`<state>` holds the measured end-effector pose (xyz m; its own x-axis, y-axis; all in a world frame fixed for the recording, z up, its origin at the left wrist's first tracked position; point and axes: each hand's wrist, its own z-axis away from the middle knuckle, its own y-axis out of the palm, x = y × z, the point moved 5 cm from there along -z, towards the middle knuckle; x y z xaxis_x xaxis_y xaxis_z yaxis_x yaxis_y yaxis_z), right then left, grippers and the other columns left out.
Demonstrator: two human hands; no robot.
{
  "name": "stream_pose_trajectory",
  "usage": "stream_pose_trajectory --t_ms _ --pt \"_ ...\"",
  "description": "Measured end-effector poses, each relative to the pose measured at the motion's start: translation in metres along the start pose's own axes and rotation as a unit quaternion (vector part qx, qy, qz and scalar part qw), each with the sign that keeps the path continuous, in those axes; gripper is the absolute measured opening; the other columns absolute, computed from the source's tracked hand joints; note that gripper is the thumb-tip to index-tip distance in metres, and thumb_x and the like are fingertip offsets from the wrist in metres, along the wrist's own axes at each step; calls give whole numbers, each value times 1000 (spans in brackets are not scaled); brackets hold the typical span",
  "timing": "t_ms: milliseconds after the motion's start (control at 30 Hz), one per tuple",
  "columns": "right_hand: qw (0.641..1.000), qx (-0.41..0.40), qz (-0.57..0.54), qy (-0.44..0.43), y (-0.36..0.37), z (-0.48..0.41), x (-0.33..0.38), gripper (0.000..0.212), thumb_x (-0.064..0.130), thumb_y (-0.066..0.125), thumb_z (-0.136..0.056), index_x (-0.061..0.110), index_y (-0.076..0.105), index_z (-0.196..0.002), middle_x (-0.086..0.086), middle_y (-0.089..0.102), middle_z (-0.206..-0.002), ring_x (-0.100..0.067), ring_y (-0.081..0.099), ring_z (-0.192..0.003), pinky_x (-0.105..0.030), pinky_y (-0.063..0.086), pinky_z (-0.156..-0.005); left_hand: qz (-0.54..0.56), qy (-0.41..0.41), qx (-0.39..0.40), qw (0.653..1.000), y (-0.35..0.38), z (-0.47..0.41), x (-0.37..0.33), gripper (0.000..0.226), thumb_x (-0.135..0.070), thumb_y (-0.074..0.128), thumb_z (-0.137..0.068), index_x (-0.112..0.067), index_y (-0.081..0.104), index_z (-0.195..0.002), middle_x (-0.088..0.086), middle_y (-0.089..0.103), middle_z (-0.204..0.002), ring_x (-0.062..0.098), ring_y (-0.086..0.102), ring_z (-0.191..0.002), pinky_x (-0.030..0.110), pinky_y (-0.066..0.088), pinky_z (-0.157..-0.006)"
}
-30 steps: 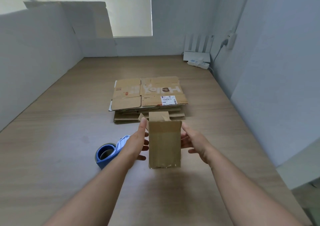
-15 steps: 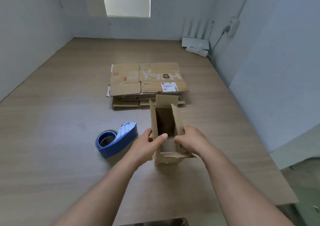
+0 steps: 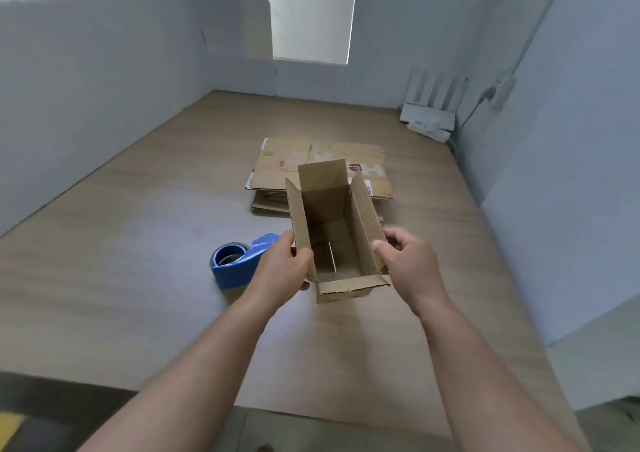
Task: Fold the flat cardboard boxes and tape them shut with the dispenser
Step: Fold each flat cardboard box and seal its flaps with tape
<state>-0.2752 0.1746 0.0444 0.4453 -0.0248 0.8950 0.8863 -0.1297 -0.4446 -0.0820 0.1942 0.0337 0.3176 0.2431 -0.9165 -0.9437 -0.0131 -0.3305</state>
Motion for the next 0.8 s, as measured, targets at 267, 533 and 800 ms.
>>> stream_pose_trajectory --t_ms 267,533,800 --pt "990 70 -37 -115 13 41 25 22 20 53 -92 21 63 -72 7 48 -57 -13 42 -59 -32 39 -57 8 34 -170 985 -23 86 -3 14 -17 46 -97 -22 55 -107 6 60 -101 29 59 -93 42 58 -76" --pt "950 251 -73 -170 99 106 50 19 19 52 -95 10 68 -90 2 58 -70 -12 52 -67 -25 44 -61 -29 -54 -345 937 -76 190 48 17 -25 41 -100 -17 56 -101 3 61 -92 18 58 -84 29 50 -65" --pt "894 390 -61 -212 178 179 87 25 21 52 -90 12 55 -67 5 41 -56 -14 39 -60 -43 45 -63 -14 -138 -470 872 -127 278 95 23 -26 40 -100 -13 56 -111 6 62 -106 25 58 -96 45 52 -86"
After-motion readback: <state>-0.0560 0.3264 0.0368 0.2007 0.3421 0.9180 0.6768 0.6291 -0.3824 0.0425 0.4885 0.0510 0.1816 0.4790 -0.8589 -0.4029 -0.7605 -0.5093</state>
